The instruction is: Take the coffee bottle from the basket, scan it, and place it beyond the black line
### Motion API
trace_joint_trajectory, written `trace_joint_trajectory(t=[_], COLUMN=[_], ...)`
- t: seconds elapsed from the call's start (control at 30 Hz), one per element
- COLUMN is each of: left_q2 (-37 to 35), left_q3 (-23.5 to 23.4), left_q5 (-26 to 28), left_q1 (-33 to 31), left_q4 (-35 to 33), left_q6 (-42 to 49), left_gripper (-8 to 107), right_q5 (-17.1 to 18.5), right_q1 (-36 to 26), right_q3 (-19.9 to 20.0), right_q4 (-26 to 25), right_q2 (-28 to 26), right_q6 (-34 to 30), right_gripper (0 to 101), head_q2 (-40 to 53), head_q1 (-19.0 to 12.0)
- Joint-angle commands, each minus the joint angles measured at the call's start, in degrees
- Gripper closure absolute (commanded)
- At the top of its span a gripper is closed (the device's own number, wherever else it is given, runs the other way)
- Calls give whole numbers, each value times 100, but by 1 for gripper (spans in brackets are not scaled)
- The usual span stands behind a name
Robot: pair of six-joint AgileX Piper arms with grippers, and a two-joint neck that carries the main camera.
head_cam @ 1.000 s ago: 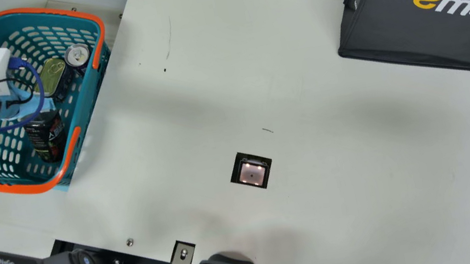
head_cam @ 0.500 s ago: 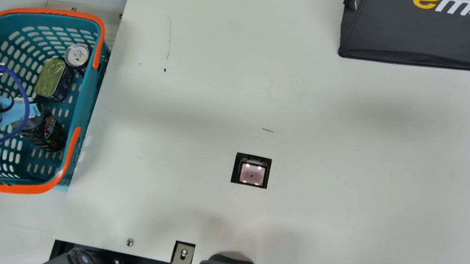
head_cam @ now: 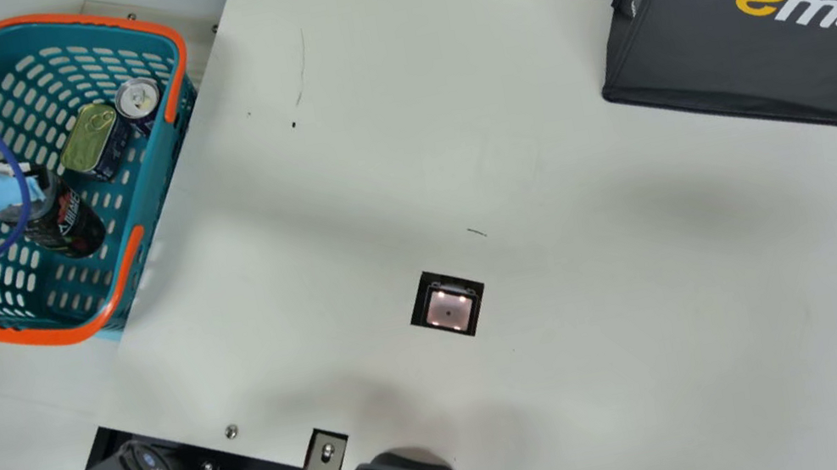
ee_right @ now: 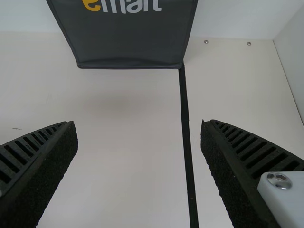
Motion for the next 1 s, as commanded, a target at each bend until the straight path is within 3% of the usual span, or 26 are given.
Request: trace_joint_trajectory(t=[0.0,0.97], left_q2=[-52,-998], left_q3=[-74,-1282], left_q5=[69,1401], left_q1=[9,-30], left_q4=[-20,-357], left_q6=[-37,-457], left_gripper=[89,89], right_q5=[0,0], right_q1=[0,0], right_q3=[0,0], right_q4=[0,0], right_q2=[0,0], right_q6=[0,0], right_gripper=[10,10], head_q2=[14,14], head_q1=[-157,-157])
